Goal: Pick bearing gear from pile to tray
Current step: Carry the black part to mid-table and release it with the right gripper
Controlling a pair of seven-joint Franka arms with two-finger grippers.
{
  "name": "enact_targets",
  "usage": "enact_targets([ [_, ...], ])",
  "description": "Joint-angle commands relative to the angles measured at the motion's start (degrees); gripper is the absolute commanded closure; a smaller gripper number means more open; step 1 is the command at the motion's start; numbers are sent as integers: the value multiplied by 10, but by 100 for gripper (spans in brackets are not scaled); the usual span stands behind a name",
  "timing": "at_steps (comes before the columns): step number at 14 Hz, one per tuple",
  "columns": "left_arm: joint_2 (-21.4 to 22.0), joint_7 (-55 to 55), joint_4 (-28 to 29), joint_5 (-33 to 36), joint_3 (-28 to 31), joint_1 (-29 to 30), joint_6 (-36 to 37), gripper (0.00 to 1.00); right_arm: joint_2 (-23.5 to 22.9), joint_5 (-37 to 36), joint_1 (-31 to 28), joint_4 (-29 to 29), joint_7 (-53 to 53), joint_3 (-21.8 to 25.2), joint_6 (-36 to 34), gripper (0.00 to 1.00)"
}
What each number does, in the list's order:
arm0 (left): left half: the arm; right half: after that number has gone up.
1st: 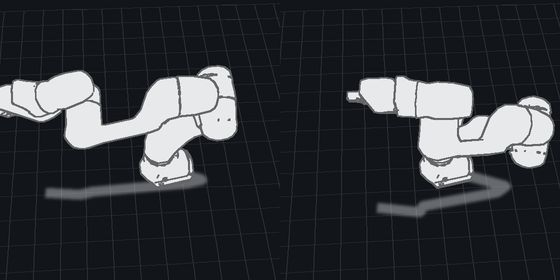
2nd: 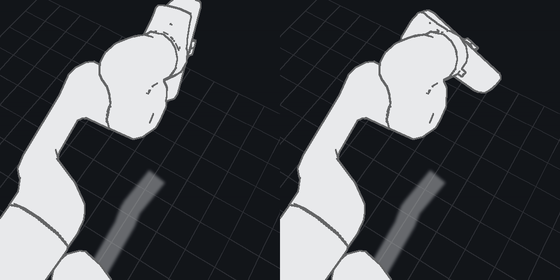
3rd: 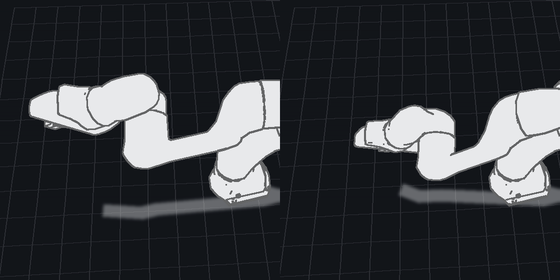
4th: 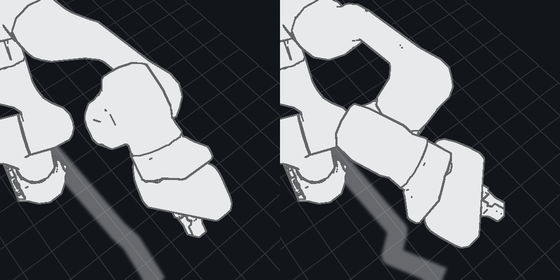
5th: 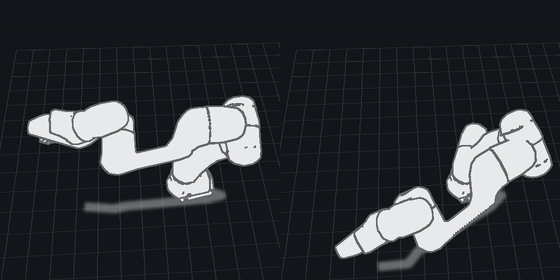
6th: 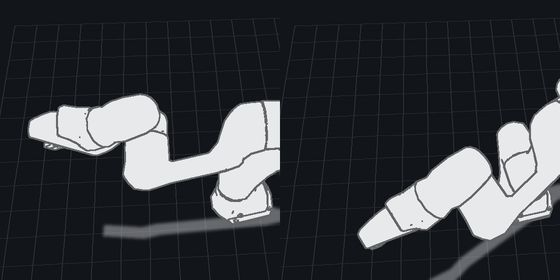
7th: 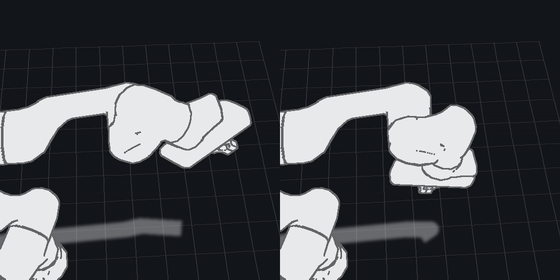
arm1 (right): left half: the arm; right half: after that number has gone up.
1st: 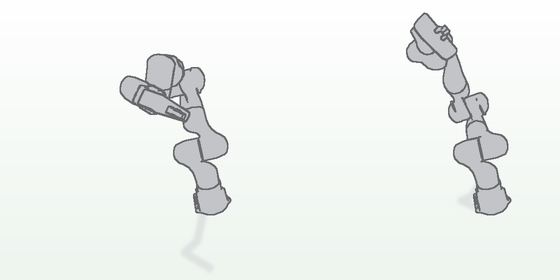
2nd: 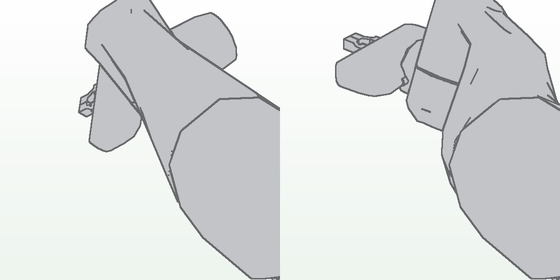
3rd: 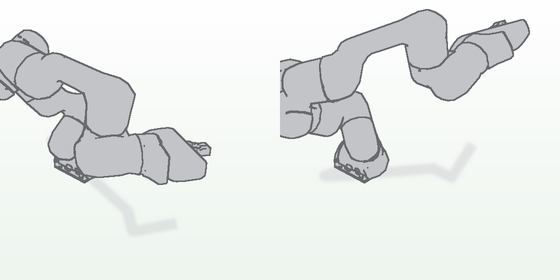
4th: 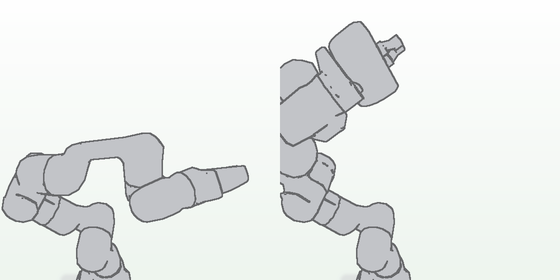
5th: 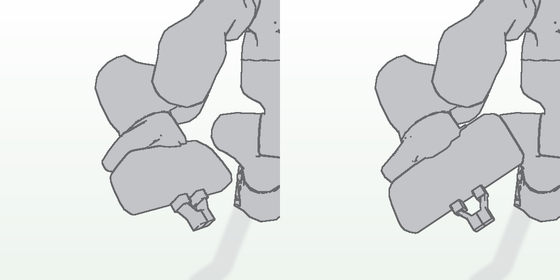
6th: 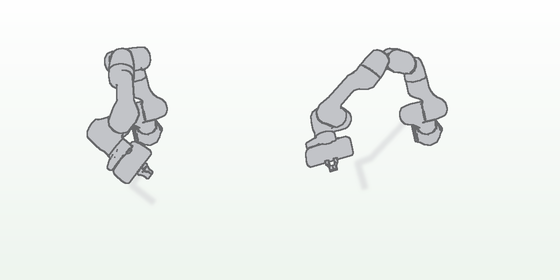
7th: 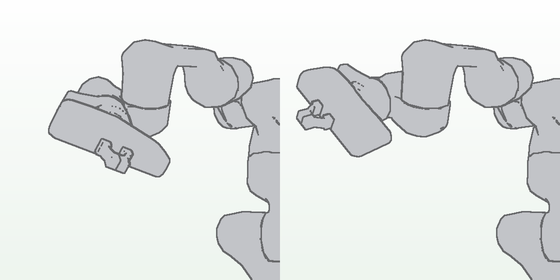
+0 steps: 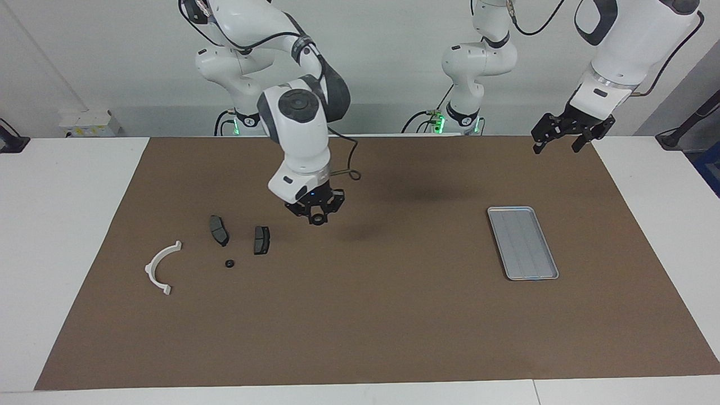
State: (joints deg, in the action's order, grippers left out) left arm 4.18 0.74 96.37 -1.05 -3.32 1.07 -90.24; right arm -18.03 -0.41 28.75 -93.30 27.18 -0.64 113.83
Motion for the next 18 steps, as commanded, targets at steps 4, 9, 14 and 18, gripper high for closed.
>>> enact_targets([
  [4, 10, -5, 11, 9, -4, -7, -15, 0, -17, 3, 61, -45, 102, 3, 78, 100],
  [9, 17, 27, 31, 9, -4, 1, -19, 0, -41, 3, 87, -76, 124, 3, 125, 100],
  [14, 29, 34, 61, 9, -4, -6, -53, 0, -57, 3, 109, -98, 143, 3, 168, 100],
  [18, 31, 63, 67, 9, -4, -5, -79, 0, -60, 3, 109, -111, 143, 3, 184, 100],
])
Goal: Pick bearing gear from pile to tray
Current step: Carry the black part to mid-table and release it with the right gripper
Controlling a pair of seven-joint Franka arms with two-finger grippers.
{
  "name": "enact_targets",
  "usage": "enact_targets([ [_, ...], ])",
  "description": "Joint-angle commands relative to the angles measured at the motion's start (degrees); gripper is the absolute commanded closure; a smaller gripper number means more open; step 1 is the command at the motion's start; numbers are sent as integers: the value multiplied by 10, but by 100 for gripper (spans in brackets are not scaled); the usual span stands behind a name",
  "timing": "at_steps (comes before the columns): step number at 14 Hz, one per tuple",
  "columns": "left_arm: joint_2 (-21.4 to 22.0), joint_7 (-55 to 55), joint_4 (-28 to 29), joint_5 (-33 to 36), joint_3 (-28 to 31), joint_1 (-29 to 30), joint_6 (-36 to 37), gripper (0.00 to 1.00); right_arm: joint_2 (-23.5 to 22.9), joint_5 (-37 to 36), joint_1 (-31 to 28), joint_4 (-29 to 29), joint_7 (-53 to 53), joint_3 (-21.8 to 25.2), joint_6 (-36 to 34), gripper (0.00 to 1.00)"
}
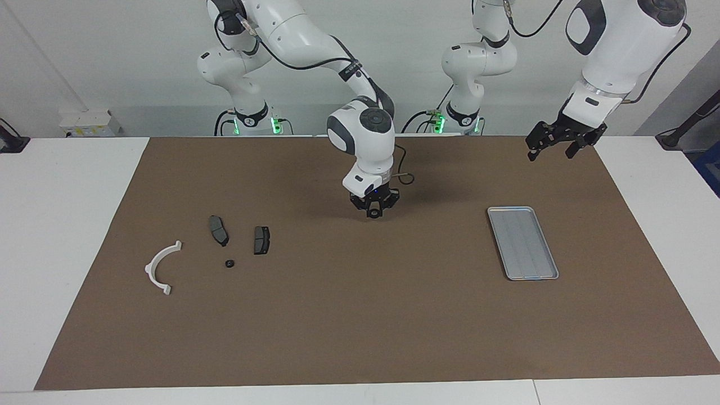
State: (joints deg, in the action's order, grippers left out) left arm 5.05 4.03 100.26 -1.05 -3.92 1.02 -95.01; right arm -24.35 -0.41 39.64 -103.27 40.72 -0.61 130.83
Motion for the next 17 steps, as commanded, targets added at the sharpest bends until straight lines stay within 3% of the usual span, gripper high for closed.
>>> enact_targets([
  [1, 23, 52, 35, 9, 1, -6, -42, 0, 3, 3, 0, -14, 7, 3, 22, 100],
  [4, 27, 50, 39, 8, 1, -6, -40, 0, 2, 3, -2, -40, 3, 3, 65, 100],
  [12, 28, 59, 38, 7, 2, -15, -25, 0, 2, 3, -8, -68, 0, 3, 100, 100],
  [13, 28, 69, 39, 7, 2, -16, -30, 0, 2, 3, -8, -68, 3, 3, 100, 84],
  [14, 28, 81, 38, 7, 1, -16, -29, 0, 2, 5, -8, -67, 7, 3, 97, 56],
  [15, 29, 77, 39, 7, 2, -15, -25, 0, 2, 6, -8, -62, 7, 3, 88, 37],
  [17, 30, 84, 42, 7, 2, -16, -29, 0, 4, 8, -10, -32, 7, 3, 39, 32],
])
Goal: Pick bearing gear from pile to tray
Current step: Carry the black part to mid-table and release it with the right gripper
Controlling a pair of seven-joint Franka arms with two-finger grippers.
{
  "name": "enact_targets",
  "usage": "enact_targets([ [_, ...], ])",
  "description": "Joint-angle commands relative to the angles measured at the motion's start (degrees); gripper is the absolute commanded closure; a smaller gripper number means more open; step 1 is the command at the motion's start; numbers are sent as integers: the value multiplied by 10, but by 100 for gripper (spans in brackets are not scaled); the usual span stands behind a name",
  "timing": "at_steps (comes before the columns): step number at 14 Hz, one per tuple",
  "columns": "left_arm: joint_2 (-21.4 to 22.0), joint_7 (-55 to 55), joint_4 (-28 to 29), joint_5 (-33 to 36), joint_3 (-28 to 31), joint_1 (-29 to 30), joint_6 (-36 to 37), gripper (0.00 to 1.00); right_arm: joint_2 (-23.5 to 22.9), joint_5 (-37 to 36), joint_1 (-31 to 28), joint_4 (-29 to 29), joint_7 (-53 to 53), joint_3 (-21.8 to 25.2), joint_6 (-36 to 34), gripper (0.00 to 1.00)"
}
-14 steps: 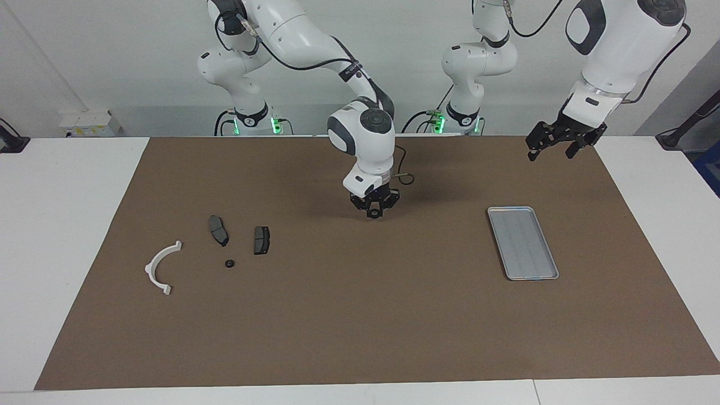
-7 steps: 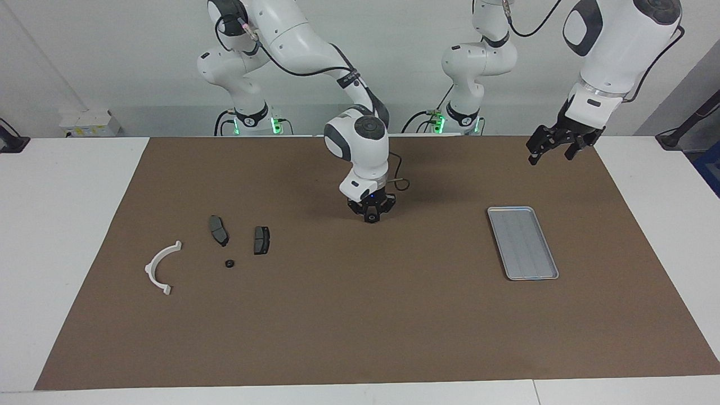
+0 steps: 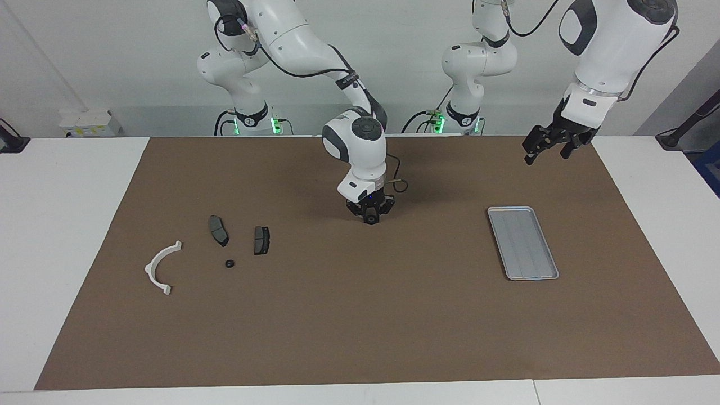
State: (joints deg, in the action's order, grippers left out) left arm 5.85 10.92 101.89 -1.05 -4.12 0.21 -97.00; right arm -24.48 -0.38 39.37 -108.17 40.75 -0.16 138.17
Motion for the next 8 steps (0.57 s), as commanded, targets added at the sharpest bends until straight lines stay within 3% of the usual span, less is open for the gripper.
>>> enact_targets([
  [1, 22, 21, 26, 7, 3, -11, -13, 0, 8, 7, -11, 44, 6, -1, -71, 30],
  [5, 19, 43, 40, 4, 3, -31, -27, 0, 28, 6, -84, 104, -64, -1, -130, 26],
  [8, -6, 120, 45, 4, 3, -99, -42, 0, 42, 6, -160, 124, -164, -2, -148, 26],
])
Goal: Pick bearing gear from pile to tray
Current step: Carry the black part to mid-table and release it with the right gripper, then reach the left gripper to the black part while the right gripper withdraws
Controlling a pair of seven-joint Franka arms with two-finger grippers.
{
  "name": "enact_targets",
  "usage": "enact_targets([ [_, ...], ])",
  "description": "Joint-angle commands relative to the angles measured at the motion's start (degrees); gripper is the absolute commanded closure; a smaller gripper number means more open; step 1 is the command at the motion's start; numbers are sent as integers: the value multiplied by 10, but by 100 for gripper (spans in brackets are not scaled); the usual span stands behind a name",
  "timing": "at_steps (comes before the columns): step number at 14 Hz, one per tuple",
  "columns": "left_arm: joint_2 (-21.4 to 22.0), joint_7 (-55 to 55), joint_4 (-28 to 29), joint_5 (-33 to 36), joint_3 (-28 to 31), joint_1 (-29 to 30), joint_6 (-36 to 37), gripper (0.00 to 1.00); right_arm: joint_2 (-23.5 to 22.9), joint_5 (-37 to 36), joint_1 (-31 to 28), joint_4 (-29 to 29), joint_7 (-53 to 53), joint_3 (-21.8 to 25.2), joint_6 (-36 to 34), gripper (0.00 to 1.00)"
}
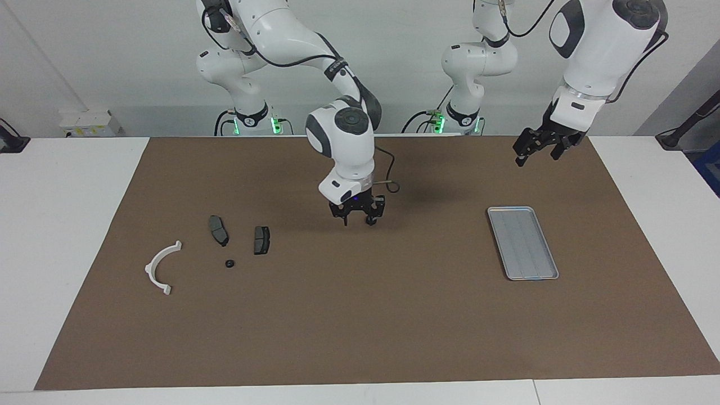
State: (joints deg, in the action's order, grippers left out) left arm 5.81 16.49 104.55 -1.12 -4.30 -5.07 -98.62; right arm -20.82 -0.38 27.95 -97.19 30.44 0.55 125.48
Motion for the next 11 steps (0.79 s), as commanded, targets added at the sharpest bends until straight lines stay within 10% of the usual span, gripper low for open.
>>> enact_targets([
  [1, -16, 112, 19, 5, 5, -74, -50, 0, 5, 7, -68, 26, -106, -8, -38, 26],
  [11, -277, 407, -72, 10, 7, -292, -171, 0, 3, 56, -235, -11, -366, -5, -57, 26],
])
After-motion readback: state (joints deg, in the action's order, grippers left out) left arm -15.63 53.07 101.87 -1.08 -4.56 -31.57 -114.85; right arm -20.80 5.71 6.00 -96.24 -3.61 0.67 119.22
